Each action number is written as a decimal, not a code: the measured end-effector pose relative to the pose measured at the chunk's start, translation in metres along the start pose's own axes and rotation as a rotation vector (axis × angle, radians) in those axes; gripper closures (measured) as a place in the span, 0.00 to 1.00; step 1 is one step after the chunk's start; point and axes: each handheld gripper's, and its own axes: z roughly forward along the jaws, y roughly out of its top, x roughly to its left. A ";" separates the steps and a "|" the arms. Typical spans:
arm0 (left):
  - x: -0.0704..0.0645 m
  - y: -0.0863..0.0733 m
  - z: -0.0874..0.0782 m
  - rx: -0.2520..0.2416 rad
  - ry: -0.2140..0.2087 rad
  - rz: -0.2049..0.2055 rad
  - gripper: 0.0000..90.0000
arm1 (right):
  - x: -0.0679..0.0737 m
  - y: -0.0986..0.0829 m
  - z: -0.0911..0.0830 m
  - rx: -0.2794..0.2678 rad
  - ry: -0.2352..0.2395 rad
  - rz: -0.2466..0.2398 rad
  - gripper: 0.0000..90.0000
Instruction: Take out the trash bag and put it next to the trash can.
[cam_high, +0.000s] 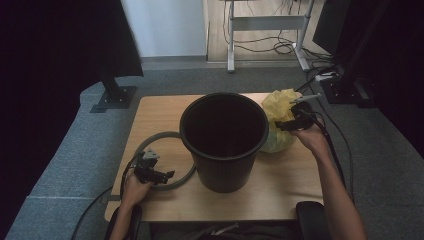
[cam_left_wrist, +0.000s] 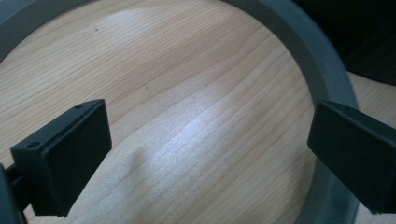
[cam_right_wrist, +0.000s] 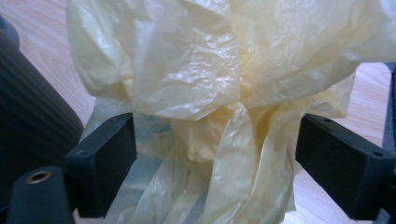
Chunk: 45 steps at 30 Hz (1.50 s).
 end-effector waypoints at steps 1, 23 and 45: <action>0.000 0.000 0.000 -0.001 0.006 -0.003 0.00 | 0.001 -0.001 -0.003 -0.002 -0.001 -0.006 0.11; 0.004 -0.005 -0.001 0.013 0.057 -0.025 0.00 | 0.014 -0.038 -0.049 -0.009 -0.026 -0.035 0.00; 0.007 -0.010 -0.003 0.015 0.095 -0.029 0.00 | 0.016 -0.109 -0.024 0.011 -0.033 0.029 0.00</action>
